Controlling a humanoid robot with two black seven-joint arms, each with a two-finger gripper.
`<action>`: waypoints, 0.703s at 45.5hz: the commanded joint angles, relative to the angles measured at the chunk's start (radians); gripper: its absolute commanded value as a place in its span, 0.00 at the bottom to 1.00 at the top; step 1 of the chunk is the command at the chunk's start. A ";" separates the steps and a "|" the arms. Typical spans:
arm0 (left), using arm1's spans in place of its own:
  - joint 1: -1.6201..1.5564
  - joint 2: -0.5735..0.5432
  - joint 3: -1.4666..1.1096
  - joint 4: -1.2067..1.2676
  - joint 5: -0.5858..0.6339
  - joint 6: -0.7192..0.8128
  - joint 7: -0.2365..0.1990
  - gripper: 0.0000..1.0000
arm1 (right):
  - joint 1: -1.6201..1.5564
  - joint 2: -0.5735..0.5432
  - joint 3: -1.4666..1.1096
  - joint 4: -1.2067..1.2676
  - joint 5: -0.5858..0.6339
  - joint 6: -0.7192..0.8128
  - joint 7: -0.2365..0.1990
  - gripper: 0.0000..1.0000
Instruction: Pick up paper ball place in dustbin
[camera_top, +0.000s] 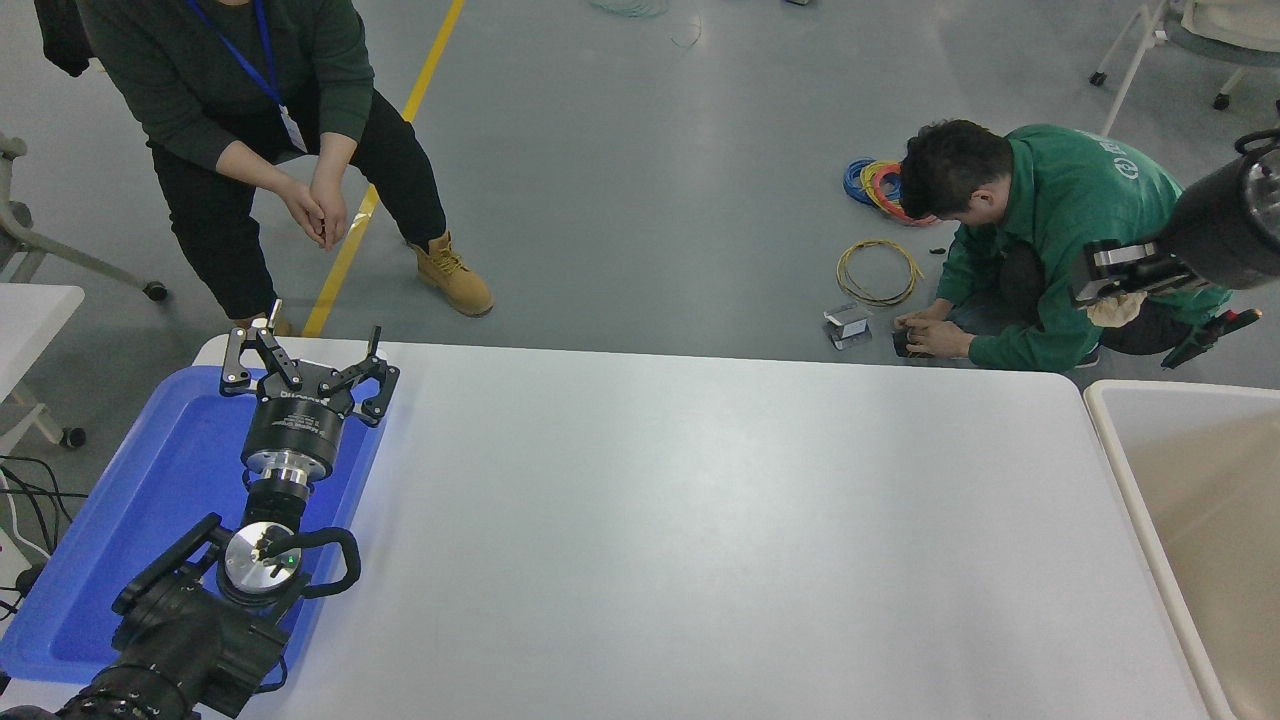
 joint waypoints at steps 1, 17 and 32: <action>0.000 0.000 -0.001 0.000 0.000 0.000 0.000 1.00 | -0.168 -0.074 0.050 -0.240 0.004 -0.007 0.000 0.00; 0.000 0.000 -0.001 0.000 0.000 0.000 0.000 1.00 | -0.845 -0.163 0.539 -0.880 0.015 -0.065 0.000 0.00; 0.000 -0.002 0.001 0.000 0.000 0.000 0.000 1.00 | -1.204 -0.123 0.970 -1.085 0.076 -0.200 -0.008 0.00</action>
